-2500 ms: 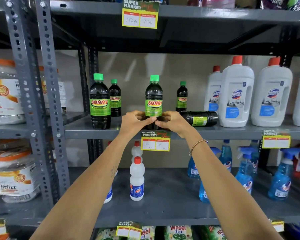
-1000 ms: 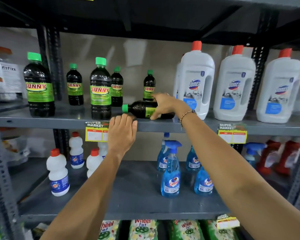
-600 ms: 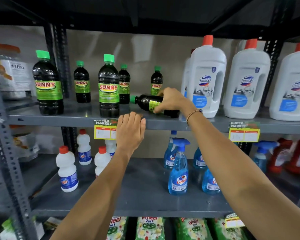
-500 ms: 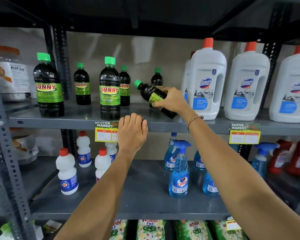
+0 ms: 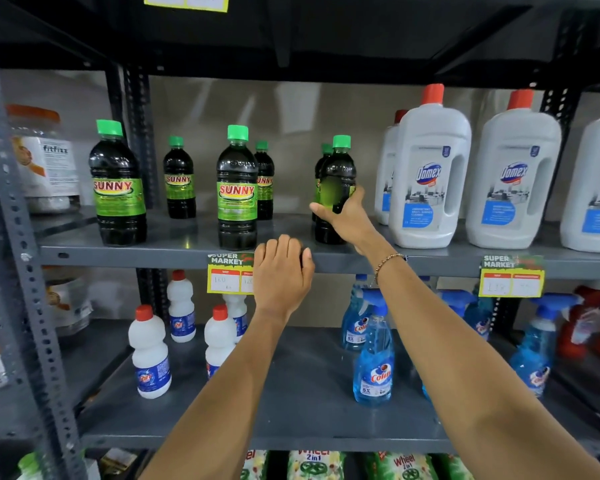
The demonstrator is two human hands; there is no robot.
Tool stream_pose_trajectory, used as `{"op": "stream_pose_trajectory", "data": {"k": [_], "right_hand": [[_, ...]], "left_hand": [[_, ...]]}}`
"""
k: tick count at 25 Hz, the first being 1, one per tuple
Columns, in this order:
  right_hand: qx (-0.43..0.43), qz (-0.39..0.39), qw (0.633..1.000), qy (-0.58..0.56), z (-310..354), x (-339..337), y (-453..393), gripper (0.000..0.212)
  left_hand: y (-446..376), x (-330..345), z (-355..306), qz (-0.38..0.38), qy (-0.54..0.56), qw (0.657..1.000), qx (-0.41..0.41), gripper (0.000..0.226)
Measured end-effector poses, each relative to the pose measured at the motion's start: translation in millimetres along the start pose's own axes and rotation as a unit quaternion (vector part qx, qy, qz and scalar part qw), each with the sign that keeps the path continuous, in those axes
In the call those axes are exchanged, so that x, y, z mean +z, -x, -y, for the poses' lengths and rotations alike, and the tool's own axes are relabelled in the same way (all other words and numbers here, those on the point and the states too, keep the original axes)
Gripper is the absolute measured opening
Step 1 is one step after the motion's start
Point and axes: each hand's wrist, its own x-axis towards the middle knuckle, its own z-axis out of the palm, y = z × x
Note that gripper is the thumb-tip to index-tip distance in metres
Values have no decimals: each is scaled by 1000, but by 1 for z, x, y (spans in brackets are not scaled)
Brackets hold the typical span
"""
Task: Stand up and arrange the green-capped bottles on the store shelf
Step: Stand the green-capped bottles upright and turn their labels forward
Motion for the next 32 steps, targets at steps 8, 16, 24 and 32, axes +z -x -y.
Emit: {"op": "stream_pose_trajectory", "data": {"k": [8,16,24,32], "right_hand": [[45,2,999,16,-14,-2,-5,81],[47,6,998,28,-14,-5,-2,75],[33,-16,999,23,-12,-6,5,76],[28,-6,998,59,-13,-5,4,79]], "left_hand": [[1,2,3,3,24,1000,-1,33],[1,-1,1,-3,18,1000,1,31],[3,-3,0,5,26,1000,0,31],[3,-4,1,8,31,999,5,32]]}}
